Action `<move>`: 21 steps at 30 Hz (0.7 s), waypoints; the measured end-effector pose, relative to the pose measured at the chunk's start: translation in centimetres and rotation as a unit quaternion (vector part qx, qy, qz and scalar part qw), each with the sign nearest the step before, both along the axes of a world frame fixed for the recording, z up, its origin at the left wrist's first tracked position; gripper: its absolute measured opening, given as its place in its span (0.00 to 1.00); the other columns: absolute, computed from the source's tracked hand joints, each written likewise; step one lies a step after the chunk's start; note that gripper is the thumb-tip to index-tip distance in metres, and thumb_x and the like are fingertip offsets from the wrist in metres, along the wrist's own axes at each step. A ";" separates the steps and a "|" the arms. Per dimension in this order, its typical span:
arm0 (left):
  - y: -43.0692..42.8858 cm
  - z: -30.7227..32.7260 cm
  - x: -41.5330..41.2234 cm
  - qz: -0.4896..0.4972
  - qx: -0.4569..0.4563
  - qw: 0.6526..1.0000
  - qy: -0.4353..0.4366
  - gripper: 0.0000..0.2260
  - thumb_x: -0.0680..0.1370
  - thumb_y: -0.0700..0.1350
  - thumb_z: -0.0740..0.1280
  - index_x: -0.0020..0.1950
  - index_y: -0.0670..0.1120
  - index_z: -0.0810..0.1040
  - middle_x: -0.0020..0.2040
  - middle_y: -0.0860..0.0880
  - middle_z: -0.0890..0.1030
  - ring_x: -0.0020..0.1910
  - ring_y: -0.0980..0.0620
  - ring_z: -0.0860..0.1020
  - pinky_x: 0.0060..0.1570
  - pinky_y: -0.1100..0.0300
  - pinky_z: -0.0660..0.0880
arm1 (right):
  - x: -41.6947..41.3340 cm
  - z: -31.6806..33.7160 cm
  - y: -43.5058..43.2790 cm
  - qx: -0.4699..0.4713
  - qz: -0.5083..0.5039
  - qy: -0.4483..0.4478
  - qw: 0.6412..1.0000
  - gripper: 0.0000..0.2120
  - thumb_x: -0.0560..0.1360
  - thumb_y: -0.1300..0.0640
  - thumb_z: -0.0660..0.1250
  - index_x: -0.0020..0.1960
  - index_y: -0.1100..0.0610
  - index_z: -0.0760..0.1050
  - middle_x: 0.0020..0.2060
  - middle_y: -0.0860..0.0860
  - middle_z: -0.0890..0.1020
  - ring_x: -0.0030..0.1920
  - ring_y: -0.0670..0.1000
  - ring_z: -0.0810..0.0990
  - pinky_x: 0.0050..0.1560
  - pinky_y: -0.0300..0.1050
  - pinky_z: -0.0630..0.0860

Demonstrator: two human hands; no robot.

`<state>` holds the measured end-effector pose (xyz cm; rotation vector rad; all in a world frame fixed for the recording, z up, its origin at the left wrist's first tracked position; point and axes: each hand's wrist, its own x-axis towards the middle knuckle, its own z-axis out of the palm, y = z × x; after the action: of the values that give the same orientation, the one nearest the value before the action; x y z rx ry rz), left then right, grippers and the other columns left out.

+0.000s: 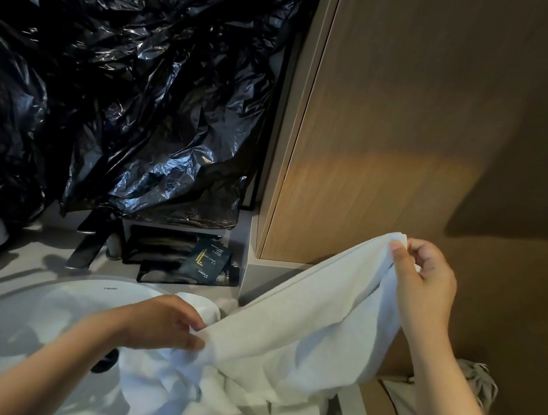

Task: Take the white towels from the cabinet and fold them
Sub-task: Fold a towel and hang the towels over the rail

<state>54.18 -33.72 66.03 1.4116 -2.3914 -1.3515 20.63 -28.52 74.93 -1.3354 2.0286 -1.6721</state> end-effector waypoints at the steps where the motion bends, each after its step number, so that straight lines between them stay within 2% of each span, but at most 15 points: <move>1: 0.0 -0.4 -0.1 -0.005 -0.004 1.000 -0.001 0.07 0.71 0.59 0.72 0.36 0.59 0.80 0.37 0.53 0.80 0.37 0.59 0.75 0.45 0.62 0.75 | 0.0 0.0 0.0 0.000 0.001 -0.001 1.000 0.04 0.80 0.52 0.65 0.49 0.52 0.76 0.41 0.46 0.79 0.43 0.46 0.77 0.39 0.34 0.71; 3: 0.1 -0.7 -0.3 -0.003 -0.028 1.000 0.010 0.13 0.74 0.53 0.72 0.29 0.59 0.77 0.32 0.57 0.74 0.33 0.61 0.71 0.40 0.66 0.70 | 0.0 0.0 0.0 0.000 -0.001 0.000 1.000 0.05 0.80 0.52 0.64 0.49 0.52 0.76 0.41 0.45 0.79 0.43 0.46 0.77 0.39 0.34 0.71; 4: 0.2 -0.6 -0.3 0.007 -0.020 1.000 0.022 0.13 0.74 0.53 0.72 0.30 0.59 0.78 0.31 0.59 0.73 0.33 0.61 0.71 0.39 0.68 0.69 | -0.1 -0.1 0.0 0.000 -0.002 0.001 1.000 0.05 0.80 0.52 0.64 0.50 0.52 0.76 0.41 0.45 0.79 0.43 0.46 0.77 0.40 0.35 0.71; 5: 0.2 -0.7 -0.2 0.024 -0.001 0.999 0.035 0.10 0.74 0.54 0.72 0.33 0.56 0.80 0.32 0.60 0.73 0.33 0.61 0.71 0.40 0.68 0.70 | -0.1 0.0 0.1 -0.001 -0.001 -0.001 1.000 0.05 0.80 0.51 0.64 0.50 0.52 0.76 0.41 0.46 0.79 0.43 0.46 0.77 0.40 0.35 0.71; 6: 0.4 -0.5 -0.2 0.038 0.027 0.998 0.053 0.11 0.75 0.57 0.70 0.38 0.51 0.82 0.33 0.59 0.75 0.34 0.60 0.73 0.42 0.66 0.71 | -0.2 0.0 0.1 -0.001 0.000 -0.004 1.000 0.05 0.80 0.51 0.64 0.50 0.52 0.76 0.42 0.45 0.79 0.43 0.46 0.77 0.40 0.35 0.71; 8: 0.9 -0.5 -0.2 0.097 0.118 0.987 0.053 0.20 0.75 0.63 0.64 0.46 0.47 0.83 0.34 0.56 0.77 0.36 0.58 0.75 0.47 0.62 0.75 | -0.1 -0.2 0.3 -0.001 0.002 -0.010 1.000 0.05 0.80 0.52 0.65 0.50 0.52 0.76 0.42 0.45 0.79 0.43 0.45 0.77 0.40 0.34 0.71; 9: 1.0 -0.7 -0.3 0.119 0.144 0.982 0.039 0.21 0.77 0.63 0.62 0.48 0.48 0.83 0.35 0.55 0.78 0.37 0.57 0.76 0.50 0.59 0.76 | 0.0 -0.2 0.4 -0.001 0.004 -0.011 1.000 0.04 0.80 0.52 0.65 0.50 0.52 0.76 0.42 0.45 0.79 0.43 0.45 0.77 0.40 0.34 0.70; 12: 1.5 -0.9 -0.8 0.113 0.122 0.986 0.004 0.18 0.80 0.57 0.62 0.46 0.44 0.82 0.37 0.52 0.78 0.36 0.56 0.75 0.47 0.62 0.75 | 0.3 -0.6 0.9 0.001 0.004 -0.005 1.000 0.05 0.80 0.52 0.65 0.45 0.46 0.74 0.41 0.45 0.78 0.42 0.45 0.77 0.39 0.34 0.72; 14: 1.9 -0.8 -0.8 0.087 0.103 0.991 -0.018 0.20 0.76 0.57 0.64 0.46 0.40 0.79 0.38 0.51 0.77 0.35 0.57 0.73 0.43 0.65 0.74 | 0.3 -1.1 1.3 0.002 0.001 0.005 1.000 0.07 0.80 0.51 0.65 0.43 0.45 0.73 0.40 0.46 0.79 0.41 0.46 0.77 0.40 0.36 0.73; 16: 2.2 -1.1 -0.7 0.084 0.097 0.991 -0.022 0.16 0.74 0.52 0.65 0.47 0.39 0.79 0.40 0.48 0.77 0.35 0.55 0.74 0.43 0.62 0.76 | 0.2 -1.6 1.8 0.011 0.001 0.005 1.000 0.05 0.80 0.51 0.65 0.45 0.47 0.74 0.41 0.47 0.79 0.41 0.47 0.77 0.40 0.37 0.74; 18: 2.7 -1.6 -0.7 0.112 0.111 0.987 -0.008 0.05 0.77 0.41 0.65 0.47 0.43 0.80 0.44 0.43 0.81 0.38 0.52 0.77 0.42 0.60 0.80 | -0.1 -2.2 2.4 0.022 -0.002 0.008 1.000 0.04 0.80 0.51 0.65 0.47 0.48 0.75 0.41 0.48 0.80 0.42 0.48 0.78 0.41 0.40 0.74; 19: 3.0 -1.8 -0.8 0.127 0.115 0.985 0.000 0.04 0.77 0.38 0.66 0.47 0.44 0.80 0.48 0.40 0.82 0.40 0.51 0.78 0.41 0.60 0.81 | -0.2 -2.6 2.6 0.029 -0.002 0.010 1.000 0.04 0.80 0.51 0.65 0.47 0.48 0.75 0.41 0.49 0.80 0.43 0.50 0.78 0.42 0.43 0.75; 21: 3.4 -2.5 -0.8 0.135 0.095 0.986 0.002 0.02 0.75 0.38 0.70 0.48 0.43 0.81 0.51 0.38 0.82 0.39 0.50 0.79 0.40 0.59 0.82 | -0.4 -3.4 3.0 0.045 0.000 0.010 0.999 0.04 0.79 0.52 0.66 0.47 0.50 0.76 0.41 0.51 0.80 0.44 0.52 0.78 0.45 0.50 0.77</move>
<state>53.36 -30.33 63.53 1.7019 -2.0170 -1.5368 20.24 -25.49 71.54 -1.3267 2.0892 -1.5532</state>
